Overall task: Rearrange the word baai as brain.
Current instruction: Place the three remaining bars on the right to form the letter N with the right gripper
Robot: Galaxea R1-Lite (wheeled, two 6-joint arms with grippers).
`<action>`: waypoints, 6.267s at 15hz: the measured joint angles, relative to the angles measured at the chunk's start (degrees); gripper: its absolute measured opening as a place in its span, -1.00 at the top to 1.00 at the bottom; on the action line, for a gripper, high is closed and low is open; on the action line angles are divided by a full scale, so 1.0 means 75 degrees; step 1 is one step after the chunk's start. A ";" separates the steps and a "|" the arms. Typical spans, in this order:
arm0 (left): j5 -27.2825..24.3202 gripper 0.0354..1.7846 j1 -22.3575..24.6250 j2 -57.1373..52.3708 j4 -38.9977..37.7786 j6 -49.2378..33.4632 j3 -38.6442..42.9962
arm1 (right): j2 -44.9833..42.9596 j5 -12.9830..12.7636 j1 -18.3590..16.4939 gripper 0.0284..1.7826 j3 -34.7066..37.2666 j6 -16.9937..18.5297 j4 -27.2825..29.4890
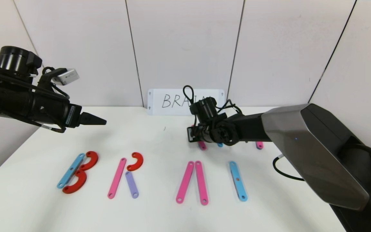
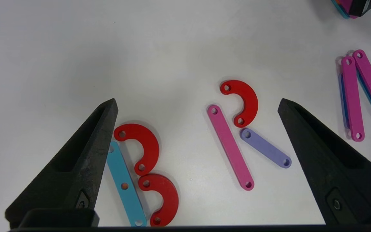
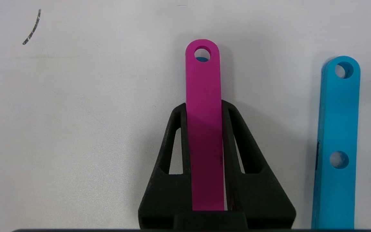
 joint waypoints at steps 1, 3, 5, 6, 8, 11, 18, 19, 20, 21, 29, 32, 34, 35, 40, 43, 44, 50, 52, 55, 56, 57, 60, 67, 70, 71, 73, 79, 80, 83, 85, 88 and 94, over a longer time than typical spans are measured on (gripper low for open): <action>0.0000 -0.95 0.0000 0.0000 -0.0003 0.0000 0.0002 | 0.0000 0.0003 0.0000 0.69 -0.0002 0.0000 0.0002; 0.0000 -0.95 0.0000 0.0000 0.0000 0.0000 0.0005 | 0.0000 -0.0007 0.0007 0.69 -0.0002 0.0000 0.0002; 0.0000 -0.95 0.0000 0.0000 0.0000 0.0000 0.0008 | -0.0015 -0.0008 0.0011 0.69 -0.0005 0.0000 0.0020; 0.0000 -0.95 0.0000 0.0000 0.0000 0.0000 0.0008 | -0.0034 -0.0037 0.0011 0.69 -0.0002 -0.0003 0.0034; 0.0000 -0.95 0.0000 0.0003 0.0000 0.0000 0.0005 | -0.0114 -0.0236 0.0000 0.69 0.0010 -0.0003 0.0037; -0.0003 -0.95 0.0000 0.0023 -0.0003 0.0000 0.0000 | -0.0457 -0.0379 -0.0008 0.69 0.0184 0.0000 0.0089; 0.0000 -0.95 0.0003 0.0037 -0.0005 -0.0003 -0.0003 | -0.2165 -0.0933 -0.0096 0.69 0.2090 0.0411 0.0067; -0.0003 -0.95 0.0003 0.0037 -0.0005 -0.0003 -0.0003 | -0.2464 -0.0944 -0.0117 0.69 0.2532 0.0515 0.0049; 0.0000 -0.95 0.0000 0.0037 -0.0003 0.0000 -0.0003 | -0.2788 -0.0956 -0.0132 0.69 0.3031 0.0650 0.0026; 0.0000 -0.95 0.0000 0.0037 -0.0005 0.0000 -0.0003 | -0.3111 -0.0970 -0.0140 0.69 0.3521 0.0798 0.0016; -0.0013 -0.95 -0.0015 0.0037 -0.0005 0.0000 -0.0011 | -0.4852 -0.1029 -0.0309 0.69 0.6544 0.1265 -0.0743; -0.0013 -0.95 -0.0044 0.0037 -0.0005 0.0000 -0.0007 | -0.4984 -0.1026 -0.0463 0.69 0.7218 0.1282 -0.1263; -0.0015 -0.95 -0.0047 0.0037 -0.0003 0.0000 -0.0003 | -0.4995 -0.0982 -0.0528 0.69 0.7545 0.1291 -0.1530; -0.0013 -0.95 -0.0047 0.0037 -0.0005 0.0000 -0.0003 | -0.4988 -0.0962 -0.0580 0.69 0.7669 0.1282 -0.1625; -0.0015 -0.95 -0.0044 0.0059 -0.0005 0.0000 -0.0003 | -0.4951 -0.0857 -0.0801 0.69 0.8106 0.1177 -0.1993; -0.0015 -0.95 -0.0047 0.0073 -0.0005 0.0000 -0.0003 | -0.4910 -0.0702 -0.0853 0.69 0.8265 0.1107 -0.2199; -0.0015 -0.95 -0.0047 0.0081 -0.0005 0.0000 -0.0003 | -0.4886 -0.0683 -0.0868 0.69 0.8298 0.1066 -0.2199; -0.0015 -0.95 -0.0047 0.0151 -0.0005 0.0137 -0.0003 | -0.4628 -0.0522 -0.1048 0.69 0.8361 0.0816 -0.2615; -0.0015 -0.95 -0.0047 0.0174 -0.0005 0.0135 -0.0003 | -0.4537 -0.0525 -0.1096 0.69 0.8382 0.0793 -0.2656; -0.0015 -0.95 -0.0044 0.0198 -0.0005 0.0137 -0.0003 | -0.4434 -0.0522 -0.1133 0.69 0.8387 0.0790 -0.2671; -0.0015 -0.95 -0.0044 0.0200 -0.0005 0.0140 -0.0003 | -0.4415 -0.0522 -0.1133 0.69 0.8387 0.0783 -0.2674; -0.0013 -0.95 -0.0047 0.0200 -0.0005 0.0140 -0.0003 | -0.4403 -0.0522 -0.1136 0.69 0.8390 0.0779 -0.2674; -0.0015 -0.95 -0.0047 0.0200 -0.0005 0.0137 -0.0011 | -0.4393 -0.0522 -0.1102 0.62 0.8426 0.0769 -0.2685; -0.0015 -0.95 -0.0047 0.0200 -0.0005 0.0140 -0.0015 | -0.4426 -0.0545 -0.1102 -0.45 0.8434 0.0769 -0.2677; -0.0013 -0.95 -0.0047 0.0210 -0.0005 0.0140 -0.0015 | -0.4478 -0.0556 -0.1120 -0.82 0.8434 0.0751 -0.2666; -0.0013 -0.95 -0.0047 0.0213 -0.0003 0.0137 -0.0015 | -0.4502 -0.0556 -0.1125 -0.90 0.8434 0.0731 -0.2636; -0.0013 -0.95 -0.0047 0.0213 -0.0005 0.0137 -0.0015 | -0.4569 -0.0556 -0.1125 -0.95 0.8446 0.0551 -0.2596; -0.0015 -0.95 -0.0047 0.0215 -0.0005 0.0140 -0.0015 | -0.4914 -0.0673 -0.1052 -0.95 0.8676 0.0137 -0.2042; -0.0013 -0.95 -0.0047 0.0215 -0.0005 0.0140 -0.0015 | -0.4995 -0.0676 -0.1037 -0.95 0.8699 0.0137 -0.1803; -0.0013 -0.95 -0.0047 0.0228 -0.0005 0.0140 -0.0015 | -0.5125 -0.0731 -0.1032 -0.95 0.8754 0.0137 -0.1585; -0.0015 -0.95 -0.0047 0.0232 -0.0003 0.0140 -0.0018 | -0.5153 -0.0831 -0.1035 -0.95 0.8808 0.0137 -0.1575; -0.0015 -0.95 -0.0047 0.0257 -0.0005 0.0137 -0.0024 | -0.5175 -0.0848 -0.1122 -0.95 0.8915 0.0133 -0.1564; -0.0013 -0.95 -0.0094 0.0297 -0.0005 0.0137 -0.0015 | -0.5250 -0.0889 -0.1250 -0.95 0.9015 0.0128 -0.1575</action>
